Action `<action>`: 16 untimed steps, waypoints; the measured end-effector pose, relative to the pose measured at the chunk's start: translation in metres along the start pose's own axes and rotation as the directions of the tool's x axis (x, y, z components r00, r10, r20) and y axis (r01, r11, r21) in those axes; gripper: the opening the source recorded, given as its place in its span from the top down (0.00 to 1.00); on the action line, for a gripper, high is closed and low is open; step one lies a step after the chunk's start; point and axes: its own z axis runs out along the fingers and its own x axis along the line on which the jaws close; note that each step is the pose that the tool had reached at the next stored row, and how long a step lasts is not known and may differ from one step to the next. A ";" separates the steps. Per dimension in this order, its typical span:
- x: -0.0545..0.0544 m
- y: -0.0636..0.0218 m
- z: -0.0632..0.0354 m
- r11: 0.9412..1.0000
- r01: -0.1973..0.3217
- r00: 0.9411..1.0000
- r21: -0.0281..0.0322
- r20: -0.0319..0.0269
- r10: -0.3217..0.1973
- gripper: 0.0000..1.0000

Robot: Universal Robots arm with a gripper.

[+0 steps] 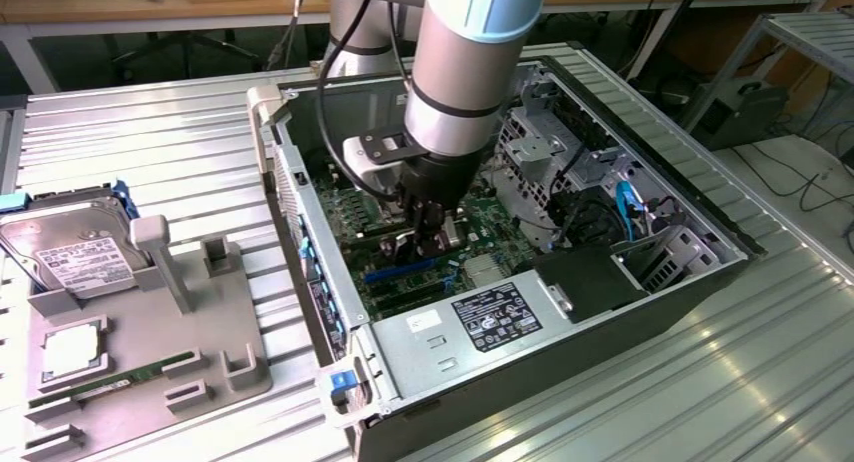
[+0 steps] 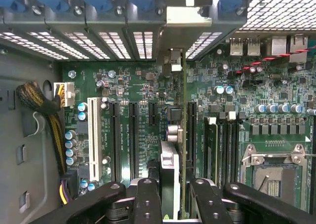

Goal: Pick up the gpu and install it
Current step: 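Insert the gpu into the slot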

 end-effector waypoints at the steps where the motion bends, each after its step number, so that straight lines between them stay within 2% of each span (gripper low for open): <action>1: 0.000 0.0010 0.0001 1.000 0.000 1.000 0.000 0.000 0.000 0.72; 16: 0.000 0.0053 0.0045 1.000 0.000 1.000 0.000 0.000 0.000 0.72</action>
